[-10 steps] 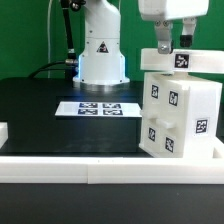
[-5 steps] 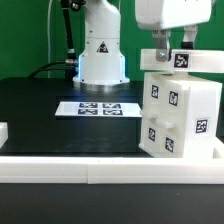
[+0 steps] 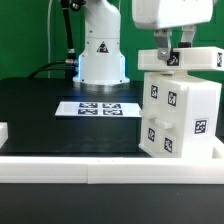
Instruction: Assemble cabinet
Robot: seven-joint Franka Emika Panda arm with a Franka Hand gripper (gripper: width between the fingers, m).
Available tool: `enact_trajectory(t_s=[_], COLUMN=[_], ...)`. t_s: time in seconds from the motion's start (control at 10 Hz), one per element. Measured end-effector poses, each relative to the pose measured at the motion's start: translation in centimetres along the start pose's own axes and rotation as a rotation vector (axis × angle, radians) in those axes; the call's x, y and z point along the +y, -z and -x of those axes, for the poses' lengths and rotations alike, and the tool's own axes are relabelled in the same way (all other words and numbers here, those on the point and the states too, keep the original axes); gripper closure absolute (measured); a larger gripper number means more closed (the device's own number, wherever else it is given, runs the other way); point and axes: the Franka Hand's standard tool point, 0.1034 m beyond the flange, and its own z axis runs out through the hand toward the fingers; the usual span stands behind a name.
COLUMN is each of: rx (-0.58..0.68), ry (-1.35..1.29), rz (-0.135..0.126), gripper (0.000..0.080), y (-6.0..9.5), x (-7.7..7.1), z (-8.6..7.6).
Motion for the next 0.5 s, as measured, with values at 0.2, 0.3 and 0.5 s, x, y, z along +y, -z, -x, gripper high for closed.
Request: enact_trajectory(t_s=[0.2, 0.3, 0.5], rx=[0.002, 0.002, 0.003], ry=[-0.124, -0.212, -0.345], rz=[-0.001, -0.001, -0.001], gripper=[0.0232, 0.0232, 0.0232], y=[0.0, 0.0, 0.01], x=[-0.04, -0.03, -0.04], z=[-0.05, -0.05, -0.08])
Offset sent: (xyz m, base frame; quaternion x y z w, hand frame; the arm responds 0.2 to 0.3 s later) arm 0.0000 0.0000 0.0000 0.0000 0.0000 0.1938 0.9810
